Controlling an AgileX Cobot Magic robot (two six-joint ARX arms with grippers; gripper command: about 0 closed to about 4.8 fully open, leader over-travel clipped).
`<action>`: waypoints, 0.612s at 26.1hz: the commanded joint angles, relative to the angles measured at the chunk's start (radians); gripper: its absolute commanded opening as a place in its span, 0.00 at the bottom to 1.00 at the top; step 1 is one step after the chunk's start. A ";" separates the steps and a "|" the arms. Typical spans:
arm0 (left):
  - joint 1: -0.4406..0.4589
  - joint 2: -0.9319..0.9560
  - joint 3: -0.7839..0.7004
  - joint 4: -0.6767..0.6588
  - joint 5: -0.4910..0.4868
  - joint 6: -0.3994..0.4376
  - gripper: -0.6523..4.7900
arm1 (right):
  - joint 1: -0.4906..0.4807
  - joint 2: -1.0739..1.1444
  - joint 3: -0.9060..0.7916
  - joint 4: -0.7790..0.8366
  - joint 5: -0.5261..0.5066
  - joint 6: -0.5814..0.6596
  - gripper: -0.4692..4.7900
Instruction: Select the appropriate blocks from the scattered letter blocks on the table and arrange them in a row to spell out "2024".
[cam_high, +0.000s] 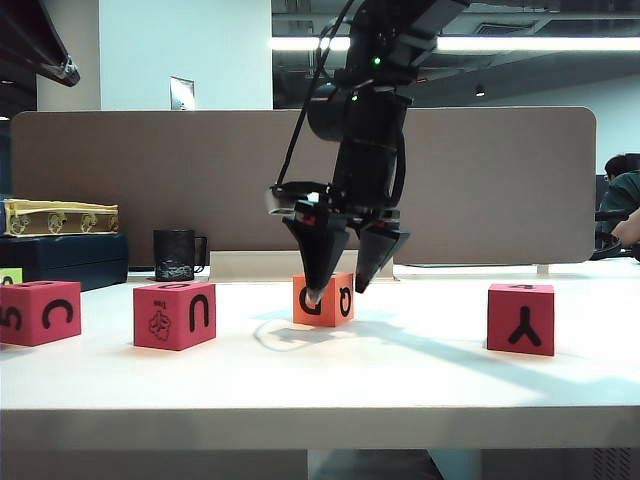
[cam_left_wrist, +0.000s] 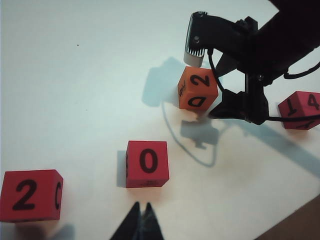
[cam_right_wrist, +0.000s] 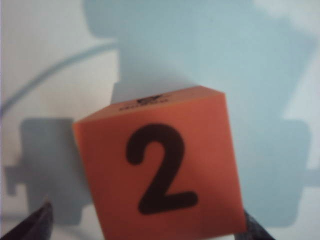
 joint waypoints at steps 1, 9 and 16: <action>0.000 -0.003 0.006 -0.001 0.005 0.001 0.11 | 0.002 0.010 0.003 0.028 -0.004 0.000 1.00; 0.000 -0.003 0.006 -0.009 0.004 0.002 0.11 | 0.002 0.014 0.004 0.103 0.040 0.004 1.00; 0.000 -0.003 0.006 -0.008 0.002 0.005 0.11 | 0.002 0.014 0.004 0.102 0.040 0.019 0.83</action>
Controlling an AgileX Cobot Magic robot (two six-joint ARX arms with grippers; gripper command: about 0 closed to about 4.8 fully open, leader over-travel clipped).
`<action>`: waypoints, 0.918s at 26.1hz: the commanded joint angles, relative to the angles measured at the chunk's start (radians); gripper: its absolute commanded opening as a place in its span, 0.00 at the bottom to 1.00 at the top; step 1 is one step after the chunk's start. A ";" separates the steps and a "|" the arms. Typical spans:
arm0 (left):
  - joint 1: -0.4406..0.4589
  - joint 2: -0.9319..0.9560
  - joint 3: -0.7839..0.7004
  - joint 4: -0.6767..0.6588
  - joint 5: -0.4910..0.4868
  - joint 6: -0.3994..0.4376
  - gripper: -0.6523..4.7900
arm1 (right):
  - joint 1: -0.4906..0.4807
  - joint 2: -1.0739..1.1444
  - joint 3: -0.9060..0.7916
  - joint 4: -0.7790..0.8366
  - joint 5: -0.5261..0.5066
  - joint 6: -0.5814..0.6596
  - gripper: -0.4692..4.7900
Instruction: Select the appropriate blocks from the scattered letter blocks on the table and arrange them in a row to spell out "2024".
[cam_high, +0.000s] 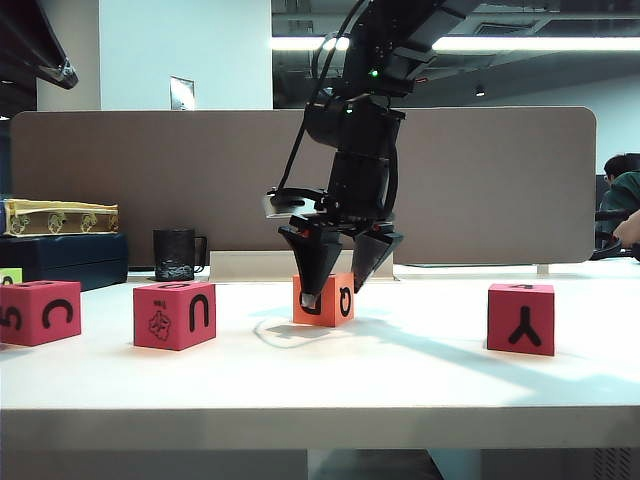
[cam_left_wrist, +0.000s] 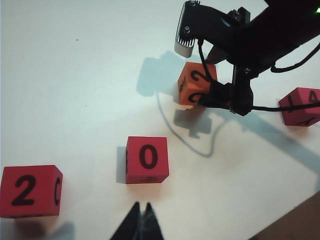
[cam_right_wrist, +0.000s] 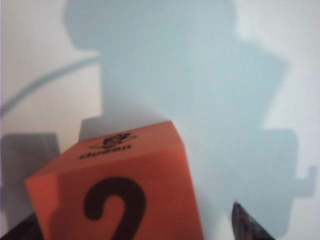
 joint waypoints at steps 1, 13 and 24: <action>0.000 -0.003 0.006 0.006 0.003 0.004 0.11 | 0.001 -0.006 0.006 0.007 0.001 0.023 0.77; 0.000 -0.003 0.006 0.006 0.003 0.023 0.11 | 0.004 -0.008 0.006 -0.026 -0.009 0.269 0.54; 0.000 -0.003 0.006 0.006 0.003 0.026 0.11 | 0.032 -0.009 0.024 -0.026 -0.068 0.554 0.55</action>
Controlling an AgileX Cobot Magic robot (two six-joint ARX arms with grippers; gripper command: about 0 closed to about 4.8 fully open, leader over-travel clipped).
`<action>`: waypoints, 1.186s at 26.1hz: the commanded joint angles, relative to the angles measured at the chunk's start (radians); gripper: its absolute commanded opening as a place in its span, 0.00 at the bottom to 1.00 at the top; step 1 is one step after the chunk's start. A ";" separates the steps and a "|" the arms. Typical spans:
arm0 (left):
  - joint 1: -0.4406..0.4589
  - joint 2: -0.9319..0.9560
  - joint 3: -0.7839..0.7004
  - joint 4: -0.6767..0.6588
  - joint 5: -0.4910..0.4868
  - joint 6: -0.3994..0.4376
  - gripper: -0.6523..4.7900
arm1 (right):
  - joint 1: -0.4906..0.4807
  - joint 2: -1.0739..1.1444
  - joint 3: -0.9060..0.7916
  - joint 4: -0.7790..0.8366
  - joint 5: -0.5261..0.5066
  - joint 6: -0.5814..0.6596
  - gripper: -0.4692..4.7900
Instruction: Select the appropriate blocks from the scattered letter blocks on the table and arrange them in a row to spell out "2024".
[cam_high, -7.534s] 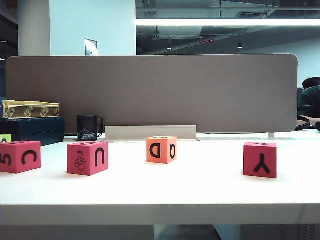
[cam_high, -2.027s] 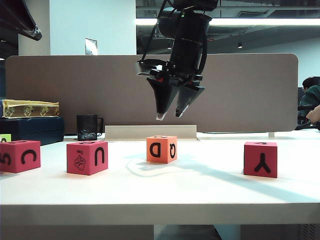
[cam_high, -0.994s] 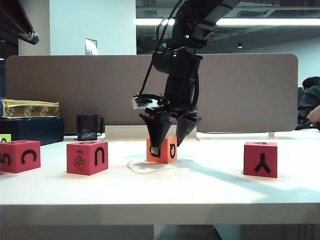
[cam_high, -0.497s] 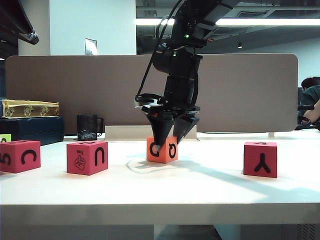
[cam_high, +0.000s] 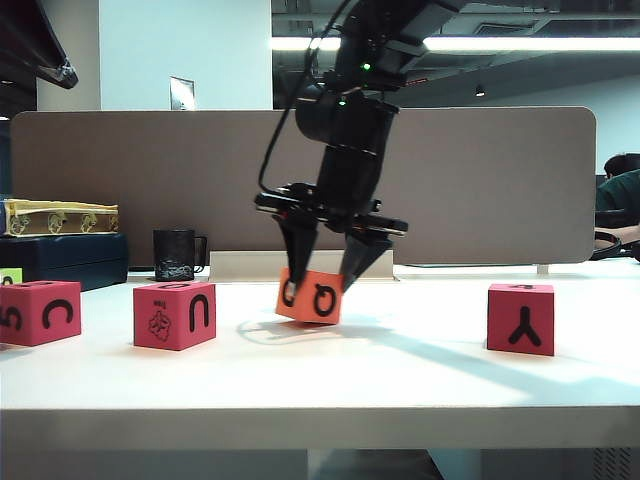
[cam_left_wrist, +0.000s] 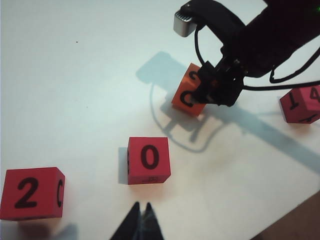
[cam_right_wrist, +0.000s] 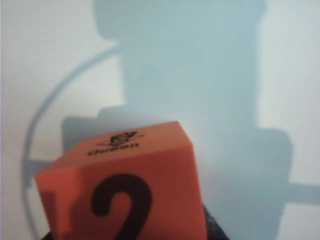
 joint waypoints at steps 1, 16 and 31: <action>0.000 -0.003 0.006 0.005 0.003 0.003 0.11 | 0.011 -0.006 0.012 0.002 -0.012 0.052 0.55; 0.000 -0.003 0.006 0.032 0.006 -0.001 0.11 | 0.034 -0.008 0.012 -0.195 -0.074 0.098 0.55; 0.000 -0.003 0.006 -0.002 0.006 -0.004 0.11 | 0.093 -0.006 0.012 -0.144 -0.094 0.098 0.75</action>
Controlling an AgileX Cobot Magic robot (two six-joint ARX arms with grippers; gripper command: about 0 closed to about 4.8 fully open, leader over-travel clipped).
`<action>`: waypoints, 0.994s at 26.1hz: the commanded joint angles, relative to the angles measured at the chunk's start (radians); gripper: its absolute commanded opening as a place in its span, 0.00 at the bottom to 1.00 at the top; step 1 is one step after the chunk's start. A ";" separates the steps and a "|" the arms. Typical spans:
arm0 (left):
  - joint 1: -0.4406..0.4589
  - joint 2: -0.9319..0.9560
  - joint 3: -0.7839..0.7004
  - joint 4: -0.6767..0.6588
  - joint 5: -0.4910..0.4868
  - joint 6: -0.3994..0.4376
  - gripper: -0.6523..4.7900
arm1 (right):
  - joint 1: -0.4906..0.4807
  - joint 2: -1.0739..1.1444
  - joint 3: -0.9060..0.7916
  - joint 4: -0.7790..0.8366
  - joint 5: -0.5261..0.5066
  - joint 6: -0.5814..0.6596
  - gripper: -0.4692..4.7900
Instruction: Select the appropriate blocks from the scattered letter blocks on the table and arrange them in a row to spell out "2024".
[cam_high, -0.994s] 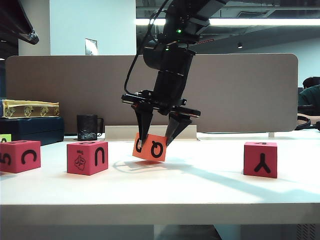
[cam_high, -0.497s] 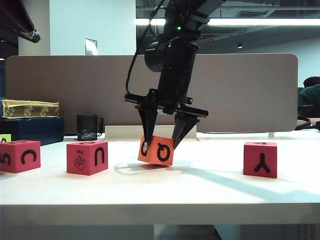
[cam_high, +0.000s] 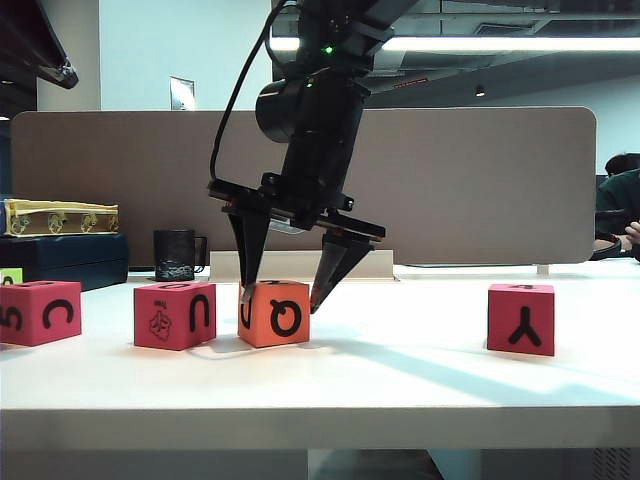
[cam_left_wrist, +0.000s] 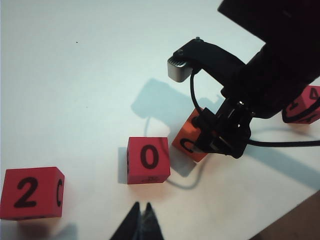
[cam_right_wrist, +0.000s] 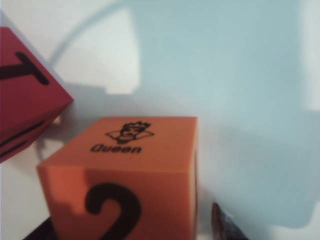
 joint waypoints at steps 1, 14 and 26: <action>0.000 -0.004 0.006 -0.002 0.006 -0.002 0.11 | 0.001 -0.004 0.002 0.017 -0.002 0.001 0.77; 0.000 -0.004 0.006 -0.011 0.006 -0.002 0.11 | -0.008 -0.004 0.116 0.062 0.033 -0.005 0.93; 0.000 -0.004 0.006 -0.013 0.005 -0.002 0.11 | -0.069 -0.001 0.156 -0.130 0.133 -0.190 0.08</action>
